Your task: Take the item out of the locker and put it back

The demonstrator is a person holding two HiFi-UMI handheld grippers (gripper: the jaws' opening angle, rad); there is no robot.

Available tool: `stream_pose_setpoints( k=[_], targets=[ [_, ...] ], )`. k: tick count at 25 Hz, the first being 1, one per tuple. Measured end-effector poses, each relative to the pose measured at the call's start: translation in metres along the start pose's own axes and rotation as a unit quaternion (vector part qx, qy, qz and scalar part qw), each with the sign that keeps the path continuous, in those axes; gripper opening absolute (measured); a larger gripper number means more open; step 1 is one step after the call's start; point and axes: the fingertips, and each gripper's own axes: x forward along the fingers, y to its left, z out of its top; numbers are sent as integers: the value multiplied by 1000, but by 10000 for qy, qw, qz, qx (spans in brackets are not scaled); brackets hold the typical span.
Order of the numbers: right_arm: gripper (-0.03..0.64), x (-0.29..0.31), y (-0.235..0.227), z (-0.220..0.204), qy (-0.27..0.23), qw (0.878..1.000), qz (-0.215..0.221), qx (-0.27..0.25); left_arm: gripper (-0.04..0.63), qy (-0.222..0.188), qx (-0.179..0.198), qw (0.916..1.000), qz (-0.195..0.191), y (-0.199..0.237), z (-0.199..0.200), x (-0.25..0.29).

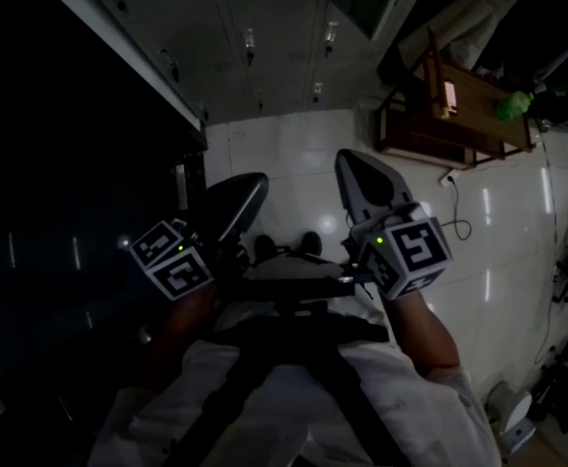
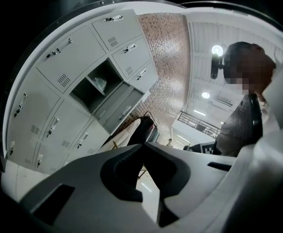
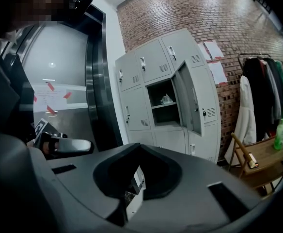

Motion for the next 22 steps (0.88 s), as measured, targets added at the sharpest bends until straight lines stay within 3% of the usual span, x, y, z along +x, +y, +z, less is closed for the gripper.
stream_pose_setpoints(
  k=[22],
  targets=[
    [-12, 5, 4, 5, -38, 9996, 158, -250, -2, 90, 6, 9999, -73, -6, -5, 4]
  ],
)
